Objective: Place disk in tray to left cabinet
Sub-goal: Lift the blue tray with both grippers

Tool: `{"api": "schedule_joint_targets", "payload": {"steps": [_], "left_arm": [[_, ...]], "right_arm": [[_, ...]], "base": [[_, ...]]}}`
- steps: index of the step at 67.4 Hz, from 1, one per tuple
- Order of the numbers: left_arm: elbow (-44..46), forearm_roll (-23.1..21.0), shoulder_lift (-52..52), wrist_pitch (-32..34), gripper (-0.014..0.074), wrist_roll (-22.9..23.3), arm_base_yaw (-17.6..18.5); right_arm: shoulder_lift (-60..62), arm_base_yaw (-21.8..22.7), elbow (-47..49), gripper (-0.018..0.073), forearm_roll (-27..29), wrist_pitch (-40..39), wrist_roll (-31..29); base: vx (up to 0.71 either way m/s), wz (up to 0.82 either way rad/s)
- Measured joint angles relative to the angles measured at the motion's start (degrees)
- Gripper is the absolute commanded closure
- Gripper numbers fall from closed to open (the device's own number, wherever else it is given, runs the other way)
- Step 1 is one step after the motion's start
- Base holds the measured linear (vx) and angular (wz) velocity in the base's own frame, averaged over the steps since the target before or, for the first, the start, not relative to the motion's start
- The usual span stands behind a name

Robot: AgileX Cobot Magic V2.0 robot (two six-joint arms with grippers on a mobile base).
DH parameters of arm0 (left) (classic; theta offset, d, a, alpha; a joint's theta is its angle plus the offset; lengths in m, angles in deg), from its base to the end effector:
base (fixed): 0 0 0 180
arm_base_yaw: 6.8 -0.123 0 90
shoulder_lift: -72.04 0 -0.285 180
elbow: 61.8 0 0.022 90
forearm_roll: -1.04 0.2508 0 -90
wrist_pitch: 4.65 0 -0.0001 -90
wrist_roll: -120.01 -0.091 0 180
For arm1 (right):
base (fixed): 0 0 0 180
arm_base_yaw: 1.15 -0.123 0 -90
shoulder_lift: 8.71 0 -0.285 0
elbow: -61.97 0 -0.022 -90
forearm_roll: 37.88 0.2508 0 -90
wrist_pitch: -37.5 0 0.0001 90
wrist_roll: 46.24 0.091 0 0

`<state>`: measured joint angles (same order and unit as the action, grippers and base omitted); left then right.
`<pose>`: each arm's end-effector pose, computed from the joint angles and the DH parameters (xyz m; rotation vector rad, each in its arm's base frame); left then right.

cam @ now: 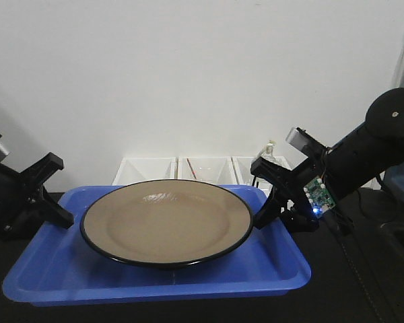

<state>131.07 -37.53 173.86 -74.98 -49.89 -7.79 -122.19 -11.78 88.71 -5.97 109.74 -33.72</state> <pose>0.3414 -0.0476 0.3621 -0.4121 2.6501 -0.9758 0.3793 0.1178 0.3487 0.1472 2.7650 0.8849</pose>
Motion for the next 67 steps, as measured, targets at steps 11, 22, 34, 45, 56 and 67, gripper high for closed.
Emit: {"api": "schedule_joint_targets", "payload": {"steps": [11,22,34,45,56,67], "left_arm": [[0.0,0.0,0.0,0.0,0.0597,0.0,0.0],[0.0,0.0,0.0,0.0,0.0597,0.0,0.0],[0.0,0.0,0.0,0.0,0.0597,0.0,0.0],[0.0,0.0,0.0,0.0,0.0597,0.0,0.0],[0.0,0.0,0.0,0.0,0.0597,0.0,0.0],[0.0,0.0,0.0,0.0,0.0597,0.0,0.0]], "right_arm": [[0.0,0.0,0.0,0.0564,0.0,0.0,0.0],[0.0,0.0,0.0,0.0564,0.0,0.0,0.0],[0.0,0.0,0.0,0.0564,0.0,0.0,0.0],[0.0,0.0,0.0,0.0564,0.0,-0.1,0.0],[0.0,0.0,0.0,0.0564,0.0,-0.1,0.0],[0.0,0.0,0.0,0.0564,0.0,-0.1,0.0]], "base": [[0.00,0.00],[0.00,0.00],[0.00,0.00],[-0.01,0.01],[-0.06,0.02],[-0.14,0.07]]}}
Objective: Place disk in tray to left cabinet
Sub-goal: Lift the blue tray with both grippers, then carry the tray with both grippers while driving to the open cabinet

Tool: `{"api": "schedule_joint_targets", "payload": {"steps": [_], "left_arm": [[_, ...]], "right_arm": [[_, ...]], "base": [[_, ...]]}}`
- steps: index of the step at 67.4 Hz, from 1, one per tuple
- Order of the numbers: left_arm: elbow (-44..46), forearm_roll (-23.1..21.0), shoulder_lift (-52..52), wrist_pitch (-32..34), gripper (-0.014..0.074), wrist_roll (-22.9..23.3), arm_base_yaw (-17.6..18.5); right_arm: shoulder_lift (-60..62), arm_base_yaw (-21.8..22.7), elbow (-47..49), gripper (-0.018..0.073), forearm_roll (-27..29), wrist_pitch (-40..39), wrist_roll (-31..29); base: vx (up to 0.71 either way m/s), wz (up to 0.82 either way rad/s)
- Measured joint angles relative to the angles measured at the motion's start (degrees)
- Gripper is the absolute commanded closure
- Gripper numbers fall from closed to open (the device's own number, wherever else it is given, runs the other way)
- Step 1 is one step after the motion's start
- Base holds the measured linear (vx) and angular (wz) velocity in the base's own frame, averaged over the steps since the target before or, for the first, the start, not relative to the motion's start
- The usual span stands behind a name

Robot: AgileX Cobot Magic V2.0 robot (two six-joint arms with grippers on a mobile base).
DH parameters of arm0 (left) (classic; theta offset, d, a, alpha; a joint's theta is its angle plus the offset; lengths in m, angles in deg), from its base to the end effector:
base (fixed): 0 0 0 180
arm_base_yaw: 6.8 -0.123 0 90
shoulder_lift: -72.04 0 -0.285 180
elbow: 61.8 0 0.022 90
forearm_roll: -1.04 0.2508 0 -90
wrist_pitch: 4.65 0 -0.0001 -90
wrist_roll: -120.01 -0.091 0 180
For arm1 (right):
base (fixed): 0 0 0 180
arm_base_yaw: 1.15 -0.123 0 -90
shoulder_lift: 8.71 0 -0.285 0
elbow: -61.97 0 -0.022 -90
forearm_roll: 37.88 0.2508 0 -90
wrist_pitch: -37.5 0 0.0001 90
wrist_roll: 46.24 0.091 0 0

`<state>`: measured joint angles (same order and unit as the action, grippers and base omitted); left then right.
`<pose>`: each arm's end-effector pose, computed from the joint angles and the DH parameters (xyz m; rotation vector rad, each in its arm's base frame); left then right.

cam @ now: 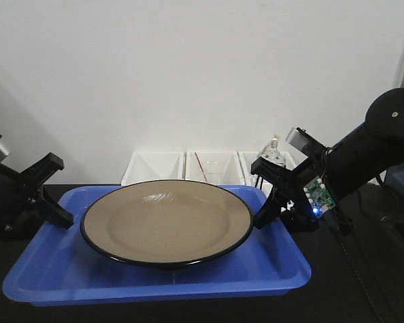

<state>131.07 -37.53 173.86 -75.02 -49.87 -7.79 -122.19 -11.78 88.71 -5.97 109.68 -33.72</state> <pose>0.3413 -0.0476 0.3621 -0.4123 2.6508 -0.9760 0.3794 0.1178 0.3488 0.1475 2.7639 0.8849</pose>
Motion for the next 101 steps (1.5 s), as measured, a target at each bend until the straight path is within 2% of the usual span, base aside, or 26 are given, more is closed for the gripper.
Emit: {"api": "schedule_joint_targets", "payload": {"steps": [41,101], "left_arm": [[0.0,-0.4,0.0,-0.1,0.0597,0.0,0.1],[0.0,0.0,0.0,-0.1,0.0597,0.1,0.1]], "right_arm": [[0.0,0.2,0.0,0.0564,0.0,0.0,0.0],[0.0,0.2,0.0,0.0564,0.4,-0.1,0.0]], "base": [[-0.18,0.24],[-0.10,0.82]]}}
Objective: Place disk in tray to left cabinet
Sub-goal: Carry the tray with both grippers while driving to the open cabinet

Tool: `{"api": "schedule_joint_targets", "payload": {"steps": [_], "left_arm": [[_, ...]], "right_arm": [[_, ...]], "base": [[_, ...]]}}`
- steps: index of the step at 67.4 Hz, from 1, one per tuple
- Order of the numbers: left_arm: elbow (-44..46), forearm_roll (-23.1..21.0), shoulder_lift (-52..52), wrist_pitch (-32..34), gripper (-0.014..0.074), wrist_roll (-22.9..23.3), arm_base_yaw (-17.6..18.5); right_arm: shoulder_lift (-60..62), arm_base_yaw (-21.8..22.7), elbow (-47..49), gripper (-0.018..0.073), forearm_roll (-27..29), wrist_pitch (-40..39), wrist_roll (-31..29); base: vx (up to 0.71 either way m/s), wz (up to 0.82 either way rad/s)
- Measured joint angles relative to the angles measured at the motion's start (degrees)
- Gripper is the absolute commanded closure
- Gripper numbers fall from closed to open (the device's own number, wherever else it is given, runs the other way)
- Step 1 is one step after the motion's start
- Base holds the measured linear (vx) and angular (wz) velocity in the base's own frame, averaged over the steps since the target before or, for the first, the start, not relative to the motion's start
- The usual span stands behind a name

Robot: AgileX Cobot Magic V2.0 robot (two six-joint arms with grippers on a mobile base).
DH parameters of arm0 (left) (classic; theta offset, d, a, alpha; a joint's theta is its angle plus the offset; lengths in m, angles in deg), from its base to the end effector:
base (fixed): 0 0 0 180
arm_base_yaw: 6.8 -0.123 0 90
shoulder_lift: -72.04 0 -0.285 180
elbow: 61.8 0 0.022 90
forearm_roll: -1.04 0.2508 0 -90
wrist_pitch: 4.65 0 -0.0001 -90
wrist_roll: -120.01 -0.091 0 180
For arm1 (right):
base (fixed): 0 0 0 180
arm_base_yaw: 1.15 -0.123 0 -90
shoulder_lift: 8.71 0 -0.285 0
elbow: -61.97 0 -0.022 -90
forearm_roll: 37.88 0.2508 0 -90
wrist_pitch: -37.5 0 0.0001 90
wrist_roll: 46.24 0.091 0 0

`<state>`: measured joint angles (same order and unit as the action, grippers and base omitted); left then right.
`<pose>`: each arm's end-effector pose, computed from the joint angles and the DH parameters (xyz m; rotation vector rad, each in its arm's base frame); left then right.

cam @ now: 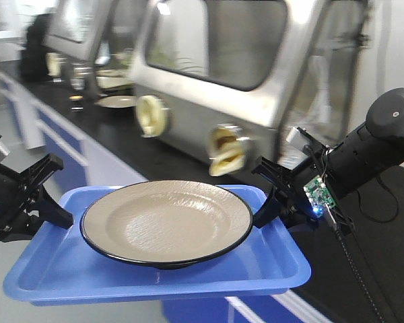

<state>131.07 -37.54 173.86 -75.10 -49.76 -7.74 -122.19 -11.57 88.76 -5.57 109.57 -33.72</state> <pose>0.3411 -0.0479 0.3621 -0.4134 2.6526 -0.9774 0.3799 0.1169 0.3494 0.1541 2.7585 0.8939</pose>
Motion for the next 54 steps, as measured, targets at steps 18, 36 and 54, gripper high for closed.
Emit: {"api": "schedule_joint_targets", "payload": {"steps": [18,36,54], "left_arm": [[0.0,0.0,0.0,0.0,0.0597,0.0,0.0],[0.0,0.0,0.0,0.0,0.0597,0.0,0.0],[0.0,0.0,0.0,-0.1,0.0597,0.0,0.0]], "right_arm": [[0.0,0.0,0.0,0.0564,0.0,0.0,0.0],[0.0,0.0,0.0,0.0564,0.0,0.0,0.0],[0.0,0.0,0.0,0.0564,0.0,0.0,0.0]], "base": [[0.01,0.79],[0.07,0.69],[0.13,0.57]]}}
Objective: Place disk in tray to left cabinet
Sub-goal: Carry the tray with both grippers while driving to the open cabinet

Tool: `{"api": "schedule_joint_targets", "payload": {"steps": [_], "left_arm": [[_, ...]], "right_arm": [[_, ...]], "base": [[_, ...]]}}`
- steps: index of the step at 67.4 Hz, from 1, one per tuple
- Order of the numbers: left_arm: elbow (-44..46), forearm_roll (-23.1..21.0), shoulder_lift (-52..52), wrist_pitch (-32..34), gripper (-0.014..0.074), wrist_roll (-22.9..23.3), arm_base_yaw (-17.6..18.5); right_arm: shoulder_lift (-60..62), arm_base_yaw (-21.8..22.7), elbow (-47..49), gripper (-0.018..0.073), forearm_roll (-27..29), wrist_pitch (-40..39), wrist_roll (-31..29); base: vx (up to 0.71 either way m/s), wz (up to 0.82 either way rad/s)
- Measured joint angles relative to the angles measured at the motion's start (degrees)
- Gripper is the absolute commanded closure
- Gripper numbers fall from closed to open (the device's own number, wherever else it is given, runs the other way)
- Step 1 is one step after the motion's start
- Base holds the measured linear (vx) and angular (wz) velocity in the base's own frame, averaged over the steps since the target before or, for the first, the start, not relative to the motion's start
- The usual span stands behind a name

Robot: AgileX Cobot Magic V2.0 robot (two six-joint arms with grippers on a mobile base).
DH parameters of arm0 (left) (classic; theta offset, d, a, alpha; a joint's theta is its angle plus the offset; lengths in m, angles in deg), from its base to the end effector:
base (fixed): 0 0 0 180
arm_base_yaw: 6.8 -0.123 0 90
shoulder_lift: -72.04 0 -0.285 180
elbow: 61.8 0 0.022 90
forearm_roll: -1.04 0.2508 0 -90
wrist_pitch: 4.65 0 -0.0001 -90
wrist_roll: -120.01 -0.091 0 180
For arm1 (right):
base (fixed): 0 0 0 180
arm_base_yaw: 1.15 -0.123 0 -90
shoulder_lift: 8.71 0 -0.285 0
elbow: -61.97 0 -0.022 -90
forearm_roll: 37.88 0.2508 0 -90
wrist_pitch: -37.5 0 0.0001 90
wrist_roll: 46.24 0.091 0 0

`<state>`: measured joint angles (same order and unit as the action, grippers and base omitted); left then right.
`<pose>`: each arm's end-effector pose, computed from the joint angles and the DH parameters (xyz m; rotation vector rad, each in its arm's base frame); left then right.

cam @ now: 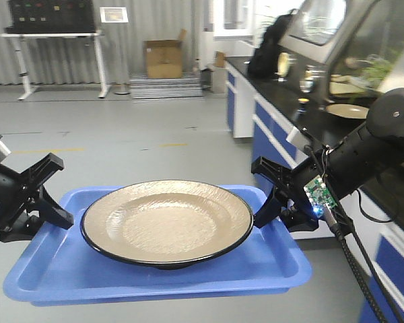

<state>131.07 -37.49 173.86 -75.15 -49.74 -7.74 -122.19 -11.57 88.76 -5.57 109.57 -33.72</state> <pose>0.3411 -0.0479 0.3620 -0.4134 2.6538 -0.9765 0.3799 0.1169 0.3494 0.1541 2.7585 0.8939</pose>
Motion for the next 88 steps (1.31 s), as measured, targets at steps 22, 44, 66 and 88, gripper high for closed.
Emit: {"api": "schedule_joint_targets", "payload": {"steps": [22,44,66,88], "left_arm": [[0.0,0.0,0.0,0.0,0.0596,0.0,0.0],[0.0,0.0,0.0,0.0,0.0596,0.0,0.0],[0.0,0.0,0.0,0.0,0.0596,0.0,0.0],[0.0,0.0,0.0,0.0,0.0596,0.0,0.0]], "right_arm": [[0.0,0.0,0.0,0.0564,0.0,0.0,0.0],[0.0,0.0,0.0,0.0564,0.0,0.1,0.0],[0.0,0.0,0.0,0.0564,0.0,0.1,0.0],[0.0,0.0,0.0,0.0564,0.0,0.1,0.0]], "base": [[0.22,0.43],[0.32,0.25],[0.43,0.11],[0.50,0.11]]}}
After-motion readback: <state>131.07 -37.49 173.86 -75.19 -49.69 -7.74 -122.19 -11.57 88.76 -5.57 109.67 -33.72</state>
